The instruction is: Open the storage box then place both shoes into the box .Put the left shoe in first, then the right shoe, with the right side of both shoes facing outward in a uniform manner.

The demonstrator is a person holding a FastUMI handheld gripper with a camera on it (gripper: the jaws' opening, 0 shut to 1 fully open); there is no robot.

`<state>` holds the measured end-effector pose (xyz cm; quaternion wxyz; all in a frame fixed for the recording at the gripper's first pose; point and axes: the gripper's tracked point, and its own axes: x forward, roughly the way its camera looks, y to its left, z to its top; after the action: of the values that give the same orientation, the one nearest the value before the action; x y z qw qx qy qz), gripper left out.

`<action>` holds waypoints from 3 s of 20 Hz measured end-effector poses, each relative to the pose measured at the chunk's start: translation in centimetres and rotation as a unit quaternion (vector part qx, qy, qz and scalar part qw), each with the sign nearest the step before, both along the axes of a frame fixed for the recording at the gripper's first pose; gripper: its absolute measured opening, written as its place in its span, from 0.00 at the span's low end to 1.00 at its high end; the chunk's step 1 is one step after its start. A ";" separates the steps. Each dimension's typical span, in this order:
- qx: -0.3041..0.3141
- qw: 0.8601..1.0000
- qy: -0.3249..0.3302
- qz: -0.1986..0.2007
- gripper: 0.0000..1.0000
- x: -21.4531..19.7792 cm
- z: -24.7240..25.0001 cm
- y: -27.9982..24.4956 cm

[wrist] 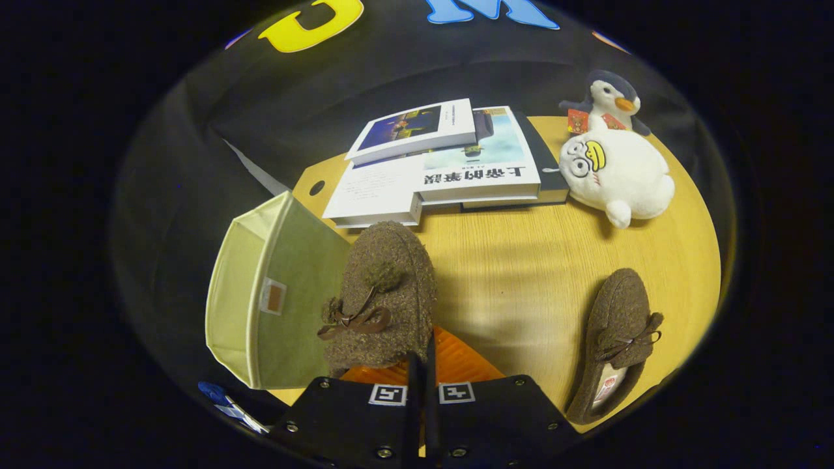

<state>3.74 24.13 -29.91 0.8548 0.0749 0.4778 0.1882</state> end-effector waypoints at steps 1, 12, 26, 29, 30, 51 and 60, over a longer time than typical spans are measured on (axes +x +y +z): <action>0.004 1.000 -0.005 0.003 0.04 0.1 1.3 0.5; 0.032 0.996 -0.042 0.066 0.04 0.2 10.7 9.7; -0.020 0.989 0.005 0.149 0.04 -0.5 6.4 22.0; -0.034 0.987 0.010 0.155 0.04 -0.3 5.2 23.1; -0.036 0.987 0.012 0.156 0.04 -0.3 4.8 23.4; 0.015 0.987 -0.010 0.157 0.96 1.3 10.0 17.2; 0.023 0.988 -0.028 0.149 0.95 1.4 10.8 7.8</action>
<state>5.19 31.97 -19.07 0.8285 0.0173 0.4546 0.3266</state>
